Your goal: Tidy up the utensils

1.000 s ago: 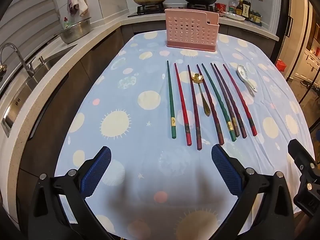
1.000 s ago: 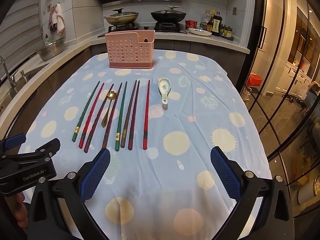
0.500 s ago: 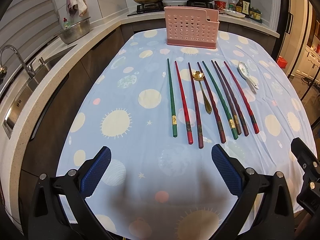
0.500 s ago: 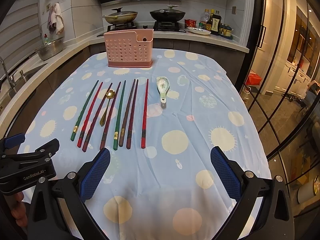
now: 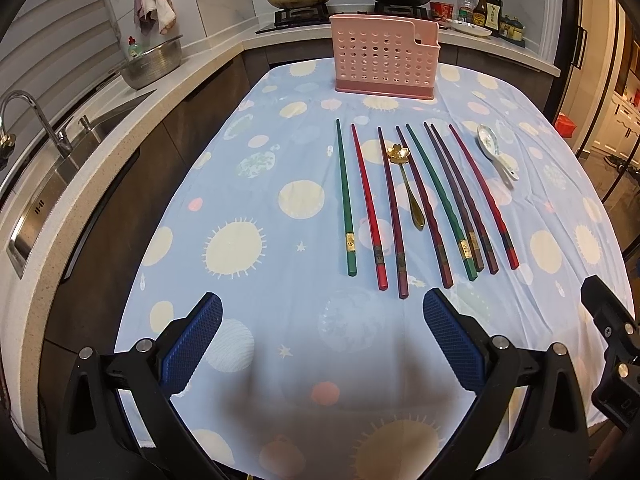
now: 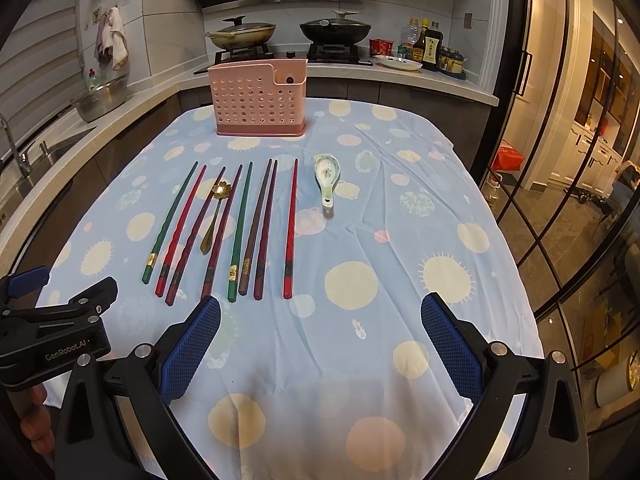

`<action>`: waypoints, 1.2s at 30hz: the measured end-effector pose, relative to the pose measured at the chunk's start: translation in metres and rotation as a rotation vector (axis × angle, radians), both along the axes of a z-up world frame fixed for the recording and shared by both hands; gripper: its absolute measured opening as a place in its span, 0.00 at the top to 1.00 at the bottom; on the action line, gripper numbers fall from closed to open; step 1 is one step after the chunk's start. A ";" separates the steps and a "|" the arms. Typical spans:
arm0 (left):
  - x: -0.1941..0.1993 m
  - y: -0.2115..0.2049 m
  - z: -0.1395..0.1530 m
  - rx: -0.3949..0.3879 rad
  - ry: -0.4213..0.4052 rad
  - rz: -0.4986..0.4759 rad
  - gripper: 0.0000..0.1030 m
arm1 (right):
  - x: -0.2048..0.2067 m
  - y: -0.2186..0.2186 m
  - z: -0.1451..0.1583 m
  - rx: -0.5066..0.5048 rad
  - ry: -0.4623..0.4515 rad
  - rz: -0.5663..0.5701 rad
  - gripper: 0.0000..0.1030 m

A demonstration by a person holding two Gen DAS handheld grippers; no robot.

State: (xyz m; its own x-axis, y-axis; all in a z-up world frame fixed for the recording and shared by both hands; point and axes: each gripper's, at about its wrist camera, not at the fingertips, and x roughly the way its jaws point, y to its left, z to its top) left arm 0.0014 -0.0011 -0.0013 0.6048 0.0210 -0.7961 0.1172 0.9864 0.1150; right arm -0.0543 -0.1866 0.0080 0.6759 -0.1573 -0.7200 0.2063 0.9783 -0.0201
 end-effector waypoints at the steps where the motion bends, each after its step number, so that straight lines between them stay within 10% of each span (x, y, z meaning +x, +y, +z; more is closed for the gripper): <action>1: 0.000 0.000 0.000 0.004 0.000 -0.001 0.07 | 0.000 0.001 0.001 -0.001 0.000 0.001 0.06; 36: 0.015 0.005 -0.003 -0.051 0.054 0.031 0.07 | 0.009 -0.008 -0.006 0.012 0.015 -0.011 0.06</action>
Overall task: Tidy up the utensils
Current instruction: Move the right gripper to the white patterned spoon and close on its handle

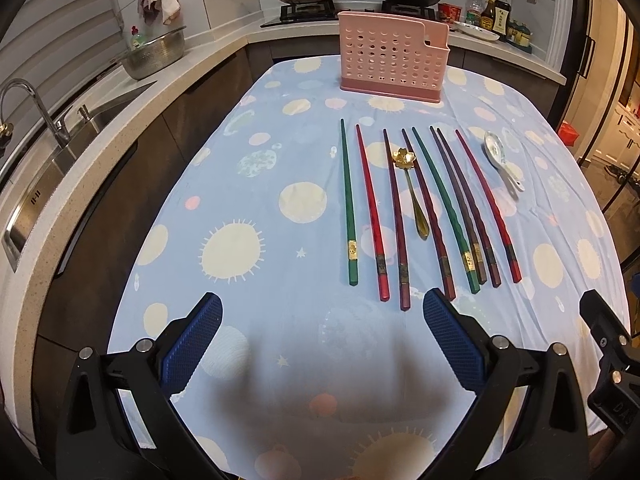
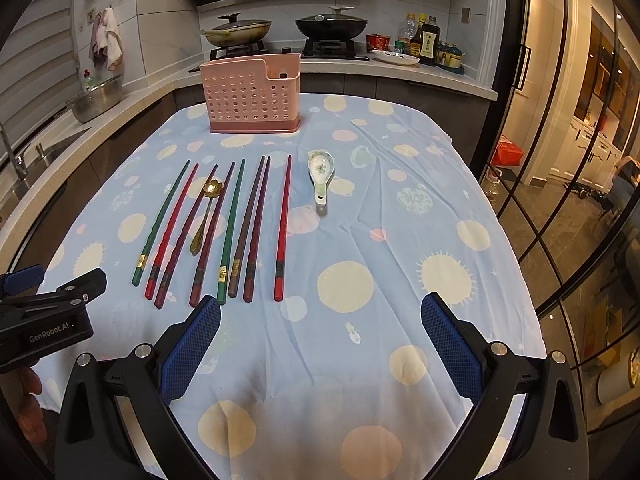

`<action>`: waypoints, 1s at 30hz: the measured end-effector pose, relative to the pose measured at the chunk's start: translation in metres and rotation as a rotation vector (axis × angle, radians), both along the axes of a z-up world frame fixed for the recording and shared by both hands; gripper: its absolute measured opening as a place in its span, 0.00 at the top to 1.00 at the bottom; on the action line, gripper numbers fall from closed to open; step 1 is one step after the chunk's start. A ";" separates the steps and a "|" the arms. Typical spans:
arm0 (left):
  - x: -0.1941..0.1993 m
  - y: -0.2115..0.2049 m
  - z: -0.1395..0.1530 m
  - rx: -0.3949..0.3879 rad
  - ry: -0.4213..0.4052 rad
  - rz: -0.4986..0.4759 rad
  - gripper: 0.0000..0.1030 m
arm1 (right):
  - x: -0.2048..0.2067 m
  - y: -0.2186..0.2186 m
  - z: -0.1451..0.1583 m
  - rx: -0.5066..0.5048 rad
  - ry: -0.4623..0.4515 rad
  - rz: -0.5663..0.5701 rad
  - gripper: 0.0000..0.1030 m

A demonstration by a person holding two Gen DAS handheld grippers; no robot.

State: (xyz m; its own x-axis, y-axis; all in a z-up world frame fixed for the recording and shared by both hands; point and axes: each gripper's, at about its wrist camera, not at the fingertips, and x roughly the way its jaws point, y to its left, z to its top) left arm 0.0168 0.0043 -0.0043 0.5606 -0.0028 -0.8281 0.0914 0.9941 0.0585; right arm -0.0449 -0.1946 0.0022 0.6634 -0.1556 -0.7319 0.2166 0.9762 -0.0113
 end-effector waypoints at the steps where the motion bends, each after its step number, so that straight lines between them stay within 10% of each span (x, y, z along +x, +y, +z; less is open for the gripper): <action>1: 0.002 0.002 0.000 -0.004 0.001 0.007 0.07 | 0.002 -0.002 0.000 -0.001 0.001 -0.003 0.06; 30: 0.077 0.000 -0.031 0.007 0.025 0.029 0.07 | 0.115 -0.043 -0.009 -0.005 -0.022 -0.030 0.19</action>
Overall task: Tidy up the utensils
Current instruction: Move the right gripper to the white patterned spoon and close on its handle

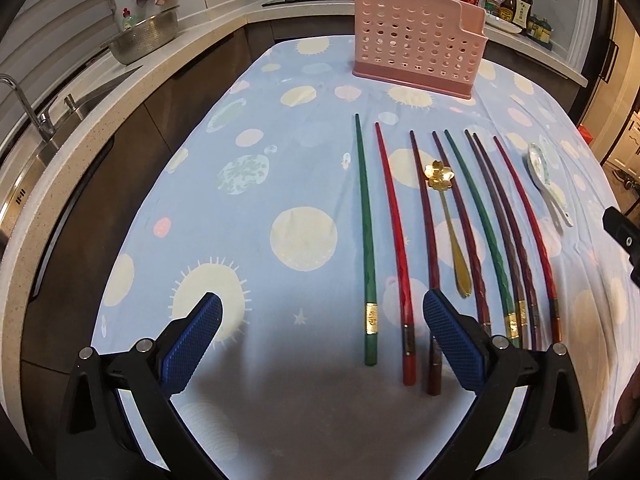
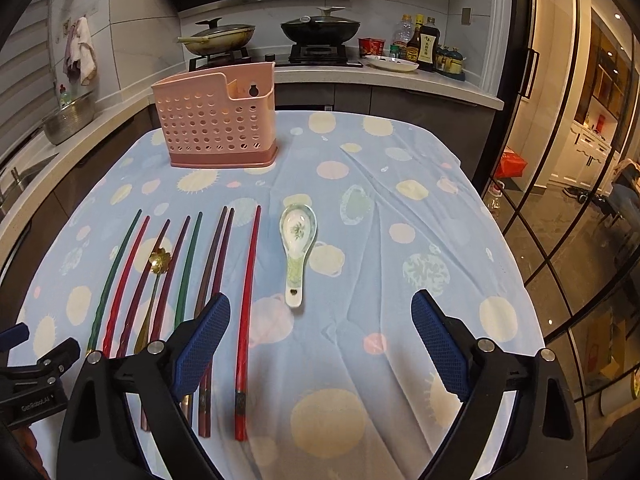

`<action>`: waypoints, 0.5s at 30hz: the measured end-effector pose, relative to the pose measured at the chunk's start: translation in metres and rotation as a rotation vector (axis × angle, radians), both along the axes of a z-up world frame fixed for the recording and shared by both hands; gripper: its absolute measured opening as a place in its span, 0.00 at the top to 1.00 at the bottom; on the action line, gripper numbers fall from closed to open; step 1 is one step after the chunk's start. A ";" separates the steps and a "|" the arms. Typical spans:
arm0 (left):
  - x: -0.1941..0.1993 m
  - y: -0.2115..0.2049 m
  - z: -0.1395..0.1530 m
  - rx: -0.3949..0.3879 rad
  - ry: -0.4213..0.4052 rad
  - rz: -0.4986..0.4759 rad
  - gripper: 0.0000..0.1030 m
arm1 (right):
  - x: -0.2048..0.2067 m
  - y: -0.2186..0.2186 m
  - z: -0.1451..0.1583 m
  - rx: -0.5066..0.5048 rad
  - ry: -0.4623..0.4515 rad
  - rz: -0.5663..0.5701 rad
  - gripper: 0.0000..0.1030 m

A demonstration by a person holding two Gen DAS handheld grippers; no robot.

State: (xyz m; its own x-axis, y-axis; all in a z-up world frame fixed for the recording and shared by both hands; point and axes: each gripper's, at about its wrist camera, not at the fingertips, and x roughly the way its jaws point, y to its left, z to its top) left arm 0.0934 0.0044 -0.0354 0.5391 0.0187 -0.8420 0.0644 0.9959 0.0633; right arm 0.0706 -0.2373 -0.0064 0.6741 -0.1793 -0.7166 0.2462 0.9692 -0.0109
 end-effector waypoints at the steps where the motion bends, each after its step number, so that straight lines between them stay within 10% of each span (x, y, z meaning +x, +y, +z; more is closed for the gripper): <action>1: 0.002 0.003 -0.001 0.000 0.002 0.006 0.07 | 0.006 -0.002 -0.001 0.006 0.001 0.000 0.21; 15: 0.024 0.014 -0.016 -0.074 0.062 -0.019 0.28 | 0.063 -0.007 -0.045 0.094 0.098 0.032 0.72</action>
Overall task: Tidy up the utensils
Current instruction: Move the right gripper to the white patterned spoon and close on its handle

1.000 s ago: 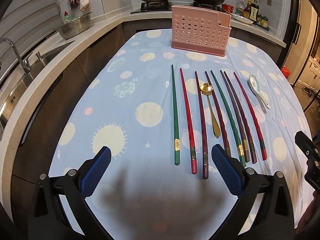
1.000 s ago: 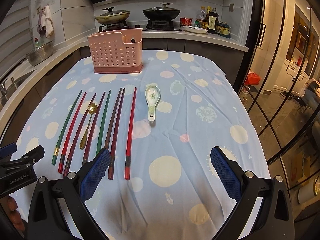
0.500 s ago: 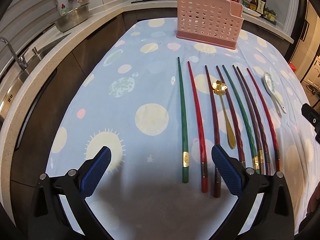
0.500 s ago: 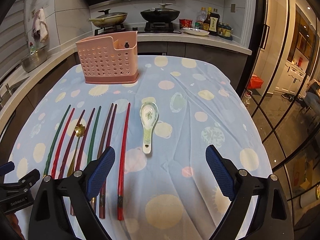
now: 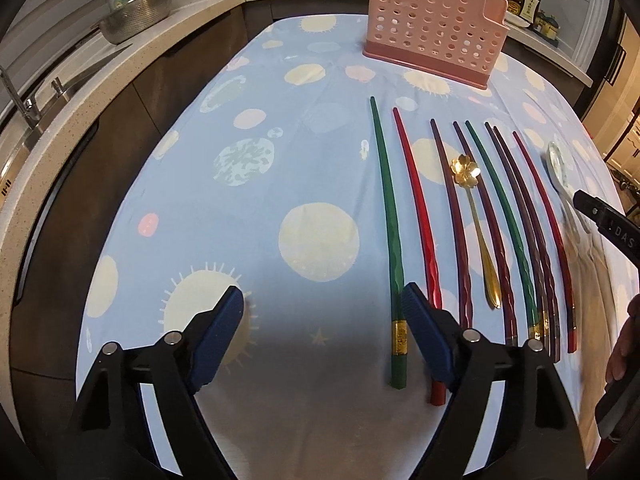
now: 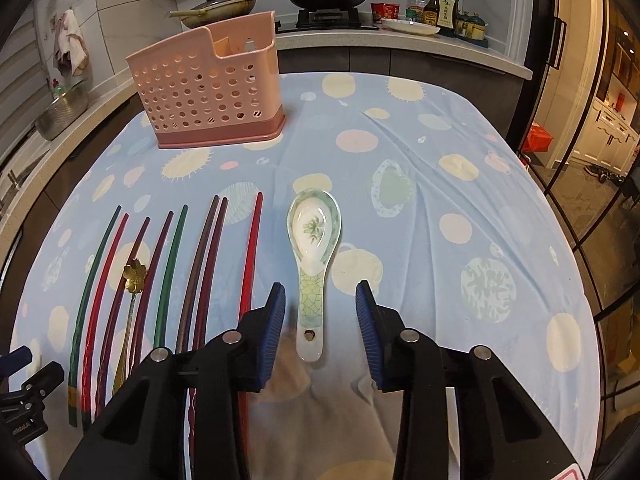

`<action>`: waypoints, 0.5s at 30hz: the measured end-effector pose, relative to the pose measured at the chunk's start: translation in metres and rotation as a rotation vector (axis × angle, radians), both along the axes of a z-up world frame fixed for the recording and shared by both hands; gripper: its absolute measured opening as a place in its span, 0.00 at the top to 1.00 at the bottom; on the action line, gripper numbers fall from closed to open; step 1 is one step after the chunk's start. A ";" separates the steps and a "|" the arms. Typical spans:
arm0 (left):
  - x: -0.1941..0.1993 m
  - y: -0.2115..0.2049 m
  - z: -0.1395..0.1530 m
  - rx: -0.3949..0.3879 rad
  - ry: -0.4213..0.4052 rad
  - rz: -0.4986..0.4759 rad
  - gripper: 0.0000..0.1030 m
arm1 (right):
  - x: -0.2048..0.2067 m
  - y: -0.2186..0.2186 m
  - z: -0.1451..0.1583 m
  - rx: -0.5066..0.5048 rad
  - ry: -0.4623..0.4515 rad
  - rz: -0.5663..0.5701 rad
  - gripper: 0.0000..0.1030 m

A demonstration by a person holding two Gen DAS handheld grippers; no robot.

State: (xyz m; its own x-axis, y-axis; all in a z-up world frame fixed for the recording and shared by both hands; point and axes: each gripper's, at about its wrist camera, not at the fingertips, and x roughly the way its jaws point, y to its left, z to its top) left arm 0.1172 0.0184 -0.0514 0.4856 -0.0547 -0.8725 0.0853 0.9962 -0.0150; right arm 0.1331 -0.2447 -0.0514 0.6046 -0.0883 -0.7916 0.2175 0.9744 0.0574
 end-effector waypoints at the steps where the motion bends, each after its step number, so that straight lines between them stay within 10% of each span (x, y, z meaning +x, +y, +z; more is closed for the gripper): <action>1: 0.000 0.000 -0.002 -0.011 0.010 -0.006 0.30 | 0.001 0.000 -0.003 0.004 0.005 0.000 0.74; 15: -0.009 -0.014 -0.011 -0.015 0.026 -0.083 0.39 | 0.003 0.001 -0.016 0.033 0.025 0.011 0.88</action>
